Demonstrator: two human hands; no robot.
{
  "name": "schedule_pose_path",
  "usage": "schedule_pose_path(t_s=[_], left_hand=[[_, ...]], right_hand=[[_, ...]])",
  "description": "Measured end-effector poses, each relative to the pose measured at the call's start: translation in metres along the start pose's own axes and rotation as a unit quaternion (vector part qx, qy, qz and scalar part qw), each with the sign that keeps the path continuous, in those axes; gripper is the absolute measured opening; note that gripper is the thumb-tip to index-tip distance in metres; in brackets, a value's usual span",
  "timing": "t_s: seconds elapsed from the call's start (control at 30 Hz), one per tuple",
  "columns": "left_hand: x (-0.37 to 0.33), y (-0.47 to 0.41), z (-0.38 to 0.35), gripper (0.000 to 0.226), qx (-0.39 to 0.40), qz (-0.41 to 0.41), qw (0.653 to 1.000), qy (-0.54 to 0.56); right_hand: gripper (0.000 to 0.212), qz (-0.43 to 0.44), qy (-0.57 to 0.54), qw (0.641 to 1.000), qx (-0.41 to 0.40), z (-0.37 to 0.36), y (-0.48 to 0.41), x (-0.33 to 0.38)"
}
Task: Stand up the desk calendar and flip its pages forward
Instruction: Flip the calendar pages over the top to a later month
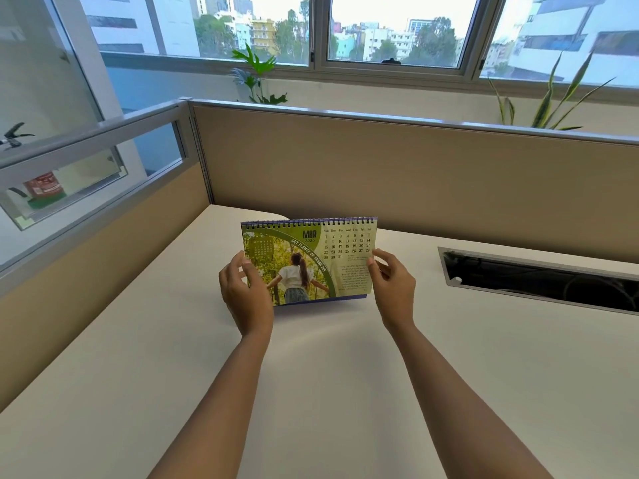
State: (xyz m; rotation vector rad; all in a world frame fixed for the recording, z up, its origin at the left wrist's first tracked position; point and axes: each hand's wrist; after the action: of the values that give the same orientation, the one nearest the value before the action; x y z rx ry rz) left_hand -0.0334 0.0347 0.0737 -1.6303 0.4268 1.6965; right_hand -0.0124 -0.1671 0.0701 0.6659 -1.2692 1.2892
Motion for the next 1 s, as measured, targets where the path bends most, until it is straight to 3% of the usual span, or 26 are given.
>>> schedule_pose_path(t_s=[0.33, 0.5, 0.73, 1.0], left_hand=[[-0.002, 0.003, 0.007, 0.041, 0.008, 0.013, 1.0, 0.023], [-0.005, -0.003, 0.014, 0.05, -0.004, 0.036, 0.998, 0.044], [-0.007, -0.005, 0.015, 0.05, -0.013, 0.028, 0.999, 0.038], [-0.005, -0.004, 0.016, 0.052, -0.012, 0.018, 0.999, 0.043]], right_hand=[[0.018, -0.016, -0.019, 0.999, -0.043, 0.013, 0.001, 0.005], [0.014, -0.023, -0.029, 0.999, -0.004, 0.024, -0.005, 0.012], [0.025, -0.028, -0.047, 0.998, 0.009, 0.025, -0.005, 0.015], [0.01, 0.0, 0.045, 0.999, 0.01, 0.025, -0.003, 0.021]])
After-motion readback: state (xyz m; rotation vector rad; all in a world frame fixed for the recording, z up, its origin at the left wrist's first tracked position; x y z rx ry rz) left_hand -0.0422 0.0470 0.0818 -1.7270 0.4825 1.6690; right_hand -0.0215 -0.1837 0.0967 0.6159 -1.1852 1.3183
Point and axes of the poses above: each hand's wrist, its own y-axis away from the middle knuckle, its own z-axis out of the back of the hand, x = y × z, and after that the axes turned 4 degrees about x, right-handed
